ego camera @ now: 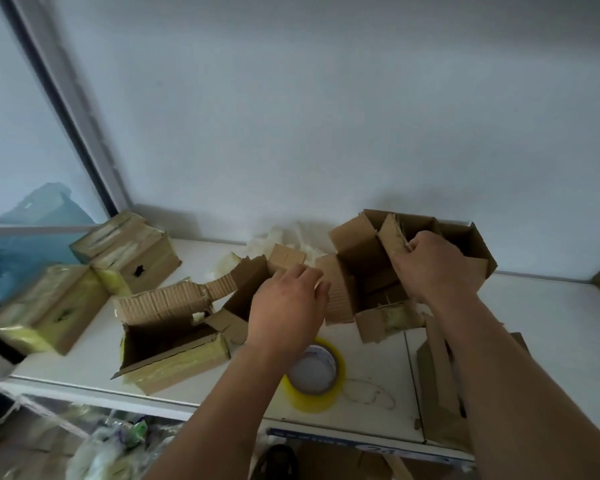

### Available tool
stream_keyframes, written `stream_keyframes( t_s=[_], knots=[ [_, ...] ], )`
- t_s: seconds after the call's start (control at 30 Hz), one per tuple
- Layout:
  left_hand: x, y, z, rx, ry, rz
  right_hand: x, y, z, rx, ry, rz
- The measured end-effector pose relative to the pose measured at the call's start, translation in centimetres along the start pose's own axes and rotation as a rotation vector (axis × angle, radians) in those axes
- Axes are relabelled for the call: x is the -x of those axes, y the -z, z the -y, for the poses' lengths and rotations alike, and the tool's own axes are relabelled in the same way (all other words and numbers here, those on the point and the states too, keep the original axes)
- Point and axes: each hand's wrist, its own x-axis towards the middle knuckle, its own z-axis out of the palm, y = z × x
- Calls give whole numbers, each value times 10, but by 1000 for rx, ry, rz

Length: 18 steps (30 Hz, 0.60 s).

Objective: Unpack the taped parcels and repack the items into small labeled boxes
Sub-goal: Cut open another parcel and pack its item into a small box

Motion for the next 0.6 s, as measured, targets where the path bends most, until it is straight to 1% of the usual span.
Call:
stream_keyframes(
  t_s=[0.1, 0.17, 0.27, 0.5, 0.6],
  knots=[
    [-10, 15, 17, -59, -63, -35, 4, 14, 17, 50, 15, -27],
    [-14, 25, 28, -87, -98, -40, 3, 18, 25, 22, 28, -8],
    [-17, 41, 43, -133, -95, -50, 0, 17, 38, -34, 32, -26],
    [-27, 85, 97, -229, -113, -153, -9, 13, 101, -276, 72, -92],
    [-36, 95, 129, -320, -139, -131, -22, -9, 139, -361, 73, -70]
  ],
)
